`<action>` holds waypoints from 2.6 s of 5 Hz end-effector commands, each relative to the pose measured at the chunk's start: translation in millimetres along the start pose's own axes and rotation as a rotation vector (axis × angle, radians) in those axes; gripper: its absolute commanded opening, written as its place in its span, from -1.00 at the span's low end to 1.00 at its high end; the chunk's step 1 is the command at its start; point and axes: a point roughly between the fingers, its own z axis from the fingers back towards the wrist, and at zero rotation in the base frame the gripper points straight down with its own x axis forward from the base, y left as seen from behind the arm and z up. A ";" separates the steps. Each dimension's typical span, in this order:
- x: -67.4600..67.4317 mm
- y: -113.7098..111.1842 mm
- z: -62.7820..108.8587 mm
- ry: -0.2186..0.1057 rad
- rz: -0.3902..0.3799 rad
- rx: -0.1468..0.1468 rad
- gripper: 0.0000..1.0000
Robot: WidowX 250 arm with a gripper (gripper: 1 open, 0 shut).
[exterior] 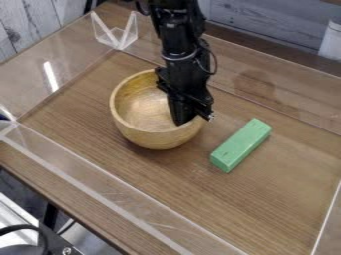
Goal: Remove the green block from inside the brown bowl and put it on the table
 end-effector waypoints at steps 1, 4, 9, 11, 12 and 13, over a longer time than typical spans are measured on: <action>5.6 -10.3 15.3 -0.057 -0.053 0.018 -1.00; -8.0 -55.2 -4.1 -0.022 -0.181 -0.020 -1.00; -10.5 -54.7 -34.2 0.015 -0.144 -0.036 -1.00; -10.5 -54.0 -39.3 0.032 -0.133 -0.041 -1.00; -10.7 -53.8 -40.9 0.041 -0.130 -0.043 -1.00; -10.5 -53.5 -41.7 0.050 -0.126 -0.044 -1.00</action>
